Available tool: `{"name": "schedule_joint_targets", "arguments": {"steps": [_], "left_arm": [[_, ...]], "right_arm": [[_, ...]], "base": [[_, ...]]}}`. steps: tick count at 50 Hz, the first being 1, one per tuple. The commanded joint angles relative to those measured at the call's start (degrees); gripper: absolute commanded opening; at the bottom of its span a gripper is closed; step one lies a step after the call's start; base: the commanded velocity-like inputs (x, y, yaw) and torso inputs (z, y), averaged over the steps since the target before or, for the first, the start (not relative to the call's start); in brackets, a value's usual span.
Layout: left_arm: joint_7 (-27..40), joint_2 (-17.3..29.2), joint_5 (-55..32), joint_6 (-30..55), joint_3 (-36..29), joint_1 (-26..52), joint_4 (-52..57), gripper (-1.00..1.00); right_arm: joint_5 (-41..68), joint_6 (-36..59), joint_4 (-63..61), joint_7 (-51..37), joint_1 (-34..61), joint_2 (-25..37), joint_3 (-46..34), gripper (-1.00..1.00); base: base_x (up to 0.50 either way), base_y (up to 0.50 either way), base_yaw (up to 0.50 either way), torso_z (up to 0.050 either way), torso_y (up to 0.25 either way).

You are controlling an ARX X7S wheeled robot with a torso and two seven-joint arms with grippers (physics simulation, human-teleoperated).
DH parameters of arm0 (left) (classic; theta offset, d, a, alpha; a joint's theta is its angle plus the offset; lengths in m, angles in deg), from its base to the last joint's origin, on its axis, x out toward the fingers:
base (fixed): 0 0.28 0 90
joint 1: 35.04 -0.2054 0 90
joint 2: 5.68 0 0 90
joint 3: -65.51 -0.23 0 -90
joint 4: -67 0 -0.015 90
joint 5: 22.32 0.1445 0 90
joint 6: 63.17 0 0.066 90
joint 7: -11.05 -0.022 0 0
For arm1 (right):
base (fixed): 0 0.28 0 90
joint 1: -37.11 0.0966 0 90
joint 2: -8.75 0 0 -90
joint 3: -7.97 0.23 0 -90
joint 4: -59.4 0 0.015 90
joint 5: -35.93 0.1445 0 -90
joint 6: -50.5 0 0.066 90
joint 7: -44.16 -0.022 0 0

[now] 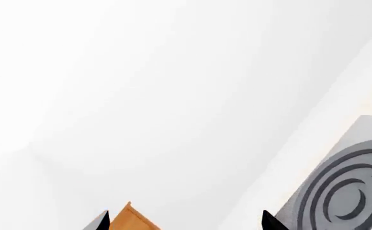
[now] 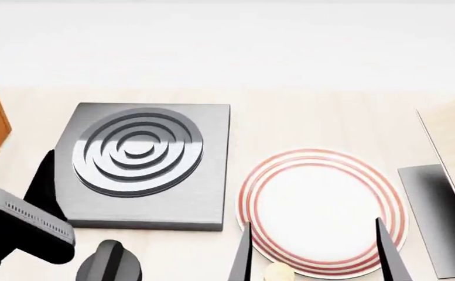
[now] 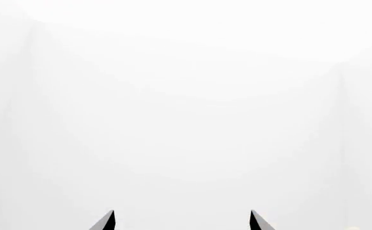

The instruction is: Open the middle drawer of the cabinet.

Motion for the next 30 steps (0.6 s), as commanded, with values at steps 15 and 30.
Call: {"name": "schedule_joint_targets", "arguments": {"steps": [15,30], "left_arm": [[-6.5,-4.2,11.7,-9.0,-9.9,6.2,-19.9,1.00],[-10.6,-5.6,16.6,-13.0,-15.5,9.4,-33.5,1.00]], "right_arm": [[-0.2,0.5,0.3,0.8,0.7,-0.1,1.3,1.00],[-0.1,0.8,0.4,0.4,0.8,0.3,0.9,1.00]], "base": [[0.00,0.00,0.00,0.000,0.000],[0.00,0.00,0.00,0.000,0.000]]}}
